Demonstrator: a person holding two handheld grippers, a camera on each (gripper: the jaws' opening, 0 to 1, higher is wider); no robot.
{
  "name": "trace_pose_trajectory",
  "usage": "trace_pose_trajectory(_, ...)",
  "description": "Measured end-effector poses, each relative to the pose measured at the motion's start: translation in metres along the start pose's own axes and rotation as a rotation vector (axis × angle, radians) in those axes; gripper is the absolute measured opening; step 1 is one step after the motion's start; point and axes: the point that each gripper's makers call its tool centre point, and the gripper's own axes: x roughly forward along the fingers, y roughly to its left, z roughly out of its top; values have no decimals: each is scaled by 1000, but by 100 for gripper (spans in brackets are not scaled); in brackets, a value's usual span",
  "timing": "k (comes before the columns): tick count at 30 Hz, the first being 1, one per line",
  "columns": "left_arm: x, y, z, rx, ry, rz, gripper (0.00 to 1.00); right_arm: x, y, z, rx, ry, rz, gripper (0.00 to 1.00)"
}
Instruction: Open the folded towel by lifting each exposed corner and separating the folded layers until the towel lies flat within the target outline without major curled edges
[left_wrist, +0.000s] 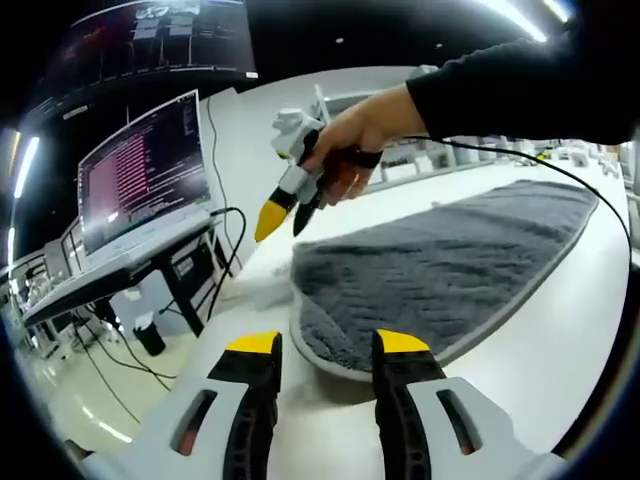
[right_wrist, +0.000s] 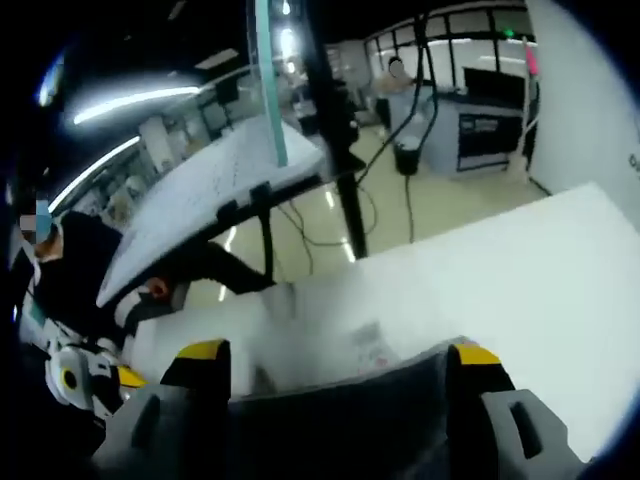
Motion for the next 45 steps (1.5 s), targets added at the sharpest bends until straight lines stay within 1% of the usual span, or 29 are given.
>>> trace_pose_trajectory(1,1,0,1,2,-1,-2,34,-3,-4,5,-46,-16,-24,93)
trace_pose_trajectory(2,2,-1,2,4,0,-6,34,-8,-8,6,-77,-15,-52,91)
trace_pose_trajectory(3,3,-2,3,7,1,-9,34,-12,-11,7,-88,-12,-71,91)
trace_pose_trajectory(5,4,-3,6,7,-1,-14,35,-20,-10,9,-84,-18,-69,91)
trace_pose_trajectory(6,5,-4,11,3,-18,-21,35,-25,-12,10,-90,-25,-79,91)
trace_pose_trajectory(7,6,-9,14,-9,-15,-51,35,-30,-17,15,-115,-41,-105,91)
trace_pose_trajectory(8,7,-10,17,-15,-21,-56,36,-34,-21,17,-138,-55,-130,92)
trace_pose_trajectory(10,7,-13,25,-35,-52,-73,39,-41,-29,19,-133,-74,-177,98)
trace_pose_trajectory(11,7,-14,28,-45,-55,-79,43,-47,-34,20,-159,-101,-214,99)
trace_pose_trajectory(12,8,-14,29,-48,-58,-80,50,-48,-35,19,-174,-102,-225,99)
trace_pose_trajectory(13,8,-14,32,-49,-64,-80,63,-50,-37,18,-188,-103,-236,99)
trace_pose_trajectory(15,10,-5,40,-51,-86,-16,88,-59,-46,9,-232,-93,-312,99)
trace_pose_trajectory(16,11,-4,42,-44,-85,-13,97,-61,-47,8,-232,-101,-320,99)
trace_pose_trajectory(17,11,-1,43,-46,-76,-4,100,-64,-49,10,-237,-108,-331,99)
trace_pose_trajectory(19,9,5,45,-60,-68,17,100,-72,-50,12,-240,-147,-353,99)
trace_pose_trajectory(20,8,5,45,-64,-68,16,100,-76,-51,12,-236,-157,-360,99)
trace_pose_trajectory(23,6,0,52,-75,-77,-9,100,-85,-47,8,-226,-181,-370,99)
trace_pose_trajectory(25,6,-5,56,-82,-86,-28,100,-93,-46,5,-248,-185,-401,99)
trace_pose_trajectory(27,6,-8,61,-92,-99,-44,100,-102,-49,8,-264,-207,-430,99)
trace_pose_trajectory(29,7,-11,64,-105,-109,-61,100,-111,-45,7,-274,-218,-446,99)
trace_pose_trajectory(31,8,-16,64,-114,-101,-68,100,-122,-40,6,-281,-240,-465,99)
trace_pose_trajectory(33,9,-24,63,-97,-82,-85,100,-132,-36,5,-288,-256,-477,99)
trace_pose_trajectory(35,9,-28,66,-92,-78,-92,100,-143,-34,0,-292,-264,-488,99)
trace_pose_trajectory(38,8,-32,75,-90,-93,-106,100,-159,-33,-7,-291,-281,-501,99)
trace_pose_trajectory(40,9,-34,79,-90,-97,-111,100,-175,-38,-11,-242,-293,-497,99)
trace_pose_trajectory(41,10,-35,79,-89,-88,-118,100,-181,-40,-16,-215,-304,-497,99)
trace_pose_trajectory(42,12,-38,80,-87,-71,-130,100,-188,-42,-19,-209,-310,-503,99)
trace_pose_trajectory(43,13,-39,82,-86,-70,-141,100,-194,-40,-28,-207,-312,-514,99)
trace_pose_trajectory(45,13,-43,87,-102,-74,-168,100,-212,-47,-38,-207,-319,-567,99)
